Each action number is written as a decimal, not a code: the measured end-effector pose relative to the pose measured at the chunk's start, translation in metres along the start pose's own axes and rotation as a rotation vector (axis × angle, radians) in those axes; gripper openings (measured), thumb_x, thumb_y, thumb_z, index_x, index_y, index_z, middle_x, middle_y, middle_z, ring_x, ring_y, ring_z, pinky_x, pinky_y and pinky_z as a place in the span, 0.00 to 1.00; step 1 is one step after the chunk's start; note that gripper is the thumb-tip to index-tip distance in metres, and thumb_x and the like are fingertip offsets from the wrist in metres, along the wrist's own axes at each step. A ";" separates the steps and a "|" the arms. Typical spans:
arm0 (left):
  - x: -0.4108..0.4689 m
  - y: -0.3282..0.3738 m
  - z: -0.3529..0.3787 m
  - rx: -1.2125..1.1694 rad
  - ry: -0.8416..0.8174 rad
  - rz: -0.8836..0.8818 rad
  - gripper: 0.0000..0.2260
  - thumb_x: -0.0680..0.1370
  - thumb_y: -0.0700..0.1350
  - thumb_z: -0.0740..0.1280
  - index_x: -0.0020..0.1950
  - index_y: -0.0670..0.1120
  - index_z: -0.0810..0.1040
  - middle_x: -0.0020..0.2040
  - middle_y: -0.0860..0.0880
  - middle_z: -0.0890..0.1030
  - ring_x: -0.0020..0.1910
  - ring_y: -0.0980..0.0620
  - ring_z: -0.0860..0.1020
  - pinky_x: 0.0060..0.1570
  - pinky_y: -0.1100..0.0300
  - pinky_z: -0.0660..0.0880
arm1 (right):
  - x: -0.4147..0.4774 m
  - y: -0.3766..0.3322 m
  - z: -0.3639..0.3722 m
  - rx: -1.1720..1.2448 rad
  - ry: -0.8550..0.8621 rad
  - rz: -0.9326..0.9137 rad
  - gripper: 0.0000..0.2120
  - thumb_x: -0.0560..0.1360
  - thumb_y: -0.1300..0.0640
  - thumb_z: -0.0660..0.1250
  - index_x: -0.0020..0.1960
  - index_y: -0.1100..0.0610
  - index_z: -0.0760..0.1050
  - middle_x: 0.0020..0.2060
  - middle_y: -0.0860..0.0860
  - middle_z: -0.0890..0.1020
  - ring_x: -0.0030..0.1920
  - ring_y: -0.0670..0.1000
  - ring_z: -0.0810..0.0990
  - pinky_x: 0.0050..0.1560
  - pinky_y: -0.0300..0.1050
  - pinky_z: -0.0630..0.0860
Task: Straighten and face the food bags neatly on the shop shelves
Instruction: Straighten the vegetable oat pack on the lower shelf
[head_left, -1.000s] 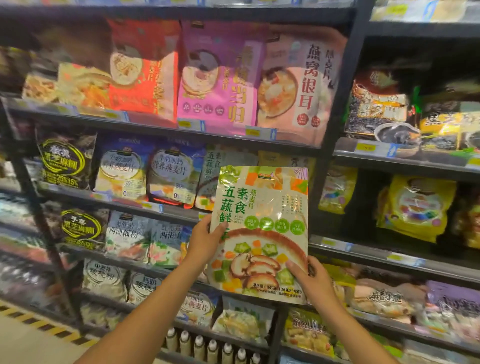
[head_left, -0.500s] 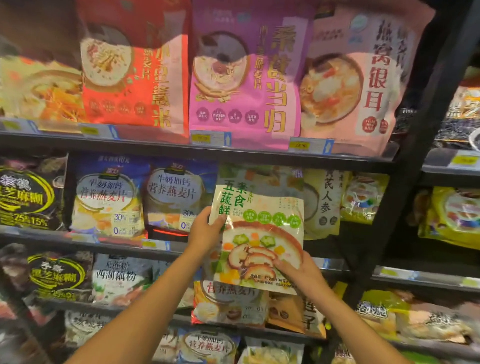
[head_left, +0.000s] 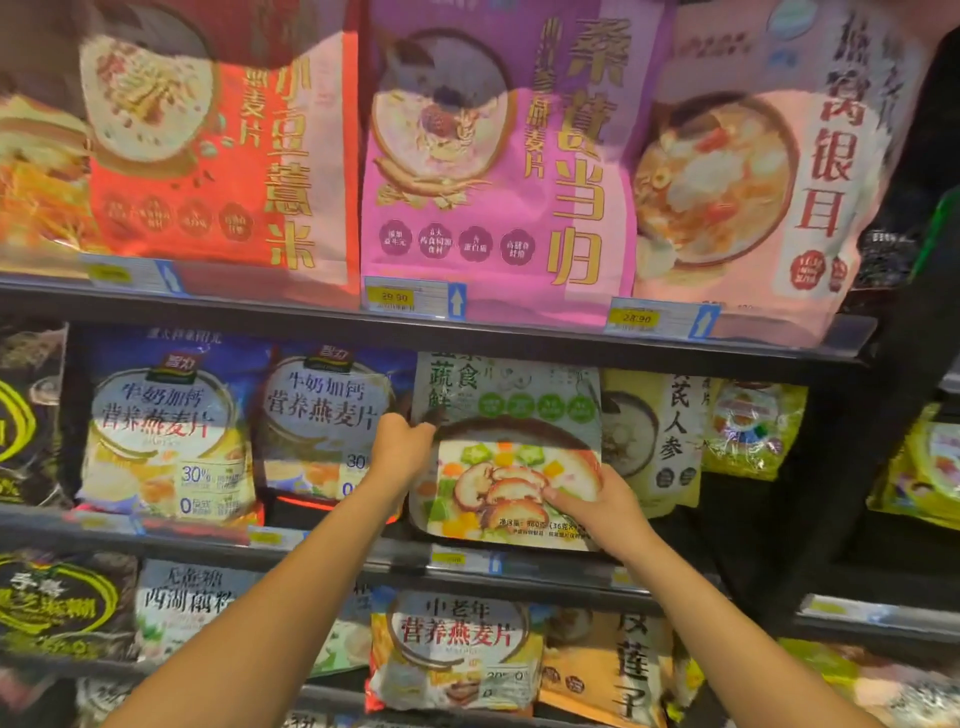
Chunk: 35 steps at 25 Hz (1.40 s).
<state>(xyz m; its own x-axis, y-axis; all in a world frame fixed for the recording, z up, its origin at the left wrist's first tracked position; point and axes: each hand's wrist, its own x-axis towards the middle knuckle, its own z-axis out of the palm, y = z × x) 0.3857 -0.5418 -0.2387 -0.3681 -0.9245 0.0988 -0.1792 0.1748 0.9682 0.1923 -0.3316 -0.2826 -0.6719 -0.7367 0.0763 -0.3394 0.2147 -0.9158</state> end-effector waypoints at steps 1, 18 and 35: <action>0.007 -0.005 0.003 0.004 -0.008 -0.012 0.03 0.76 0.42 0.68 0.48 0.46 0.78 0.46 0.40 0.84 0.44 0.40 0.82 0.44 0.45 0.80 | 0.007 0.004 0.001 -0.010 0.015 0.018 0.30 0.66 0.44 0.83 0.62 0.53 0.77 0.54 0.47 0.85 0.55 0.49 0.84 0.56 0.50 0.81; -0.031 -0.062 -0.030 0.350 -0.406 0.116 0.23 0.69 0.53 0.81 0.58 0.65 0.75 0.51 0.66 0.84 0.50 0.69 0.81 0.50 0.61 0.78 | -0.005 0.036 0.015 -0.290 0.021 0.000 0.43 0.57 0.30 0.78 0.67 0.44 0.71 0.58 0.41 0.82 0.58 0.45 0.81 0.56 0.51 0.82; -0.053 -0.068 -0.031 0.424 -0.276 0.242 0.28 0.70 0.65 0.74 0.68 0.61 0.71 0.61 0.59 0.80 0.58 0.56 0.80 0.54 0.47 0.81 | -0.033 0.015 0.016 -0.407 0.084 0.118 0.46 0.57 0.27 0.76 0.67 0.48 0.69 0.59 0.45 0.81 0.60 0.50 0.81 0.56 0.55 0.82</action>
<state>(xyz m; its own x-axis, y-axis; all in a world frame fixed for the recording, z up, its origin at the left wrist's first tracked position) 0.4454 -0.5150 -0.3024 -0.6593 -0.7280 0.1877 -0.3902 0.5448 0.7423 0.2198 -0.3147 -0.3048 -0.7668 -0.6413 0.0277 -0.4783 0.5421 -0.6909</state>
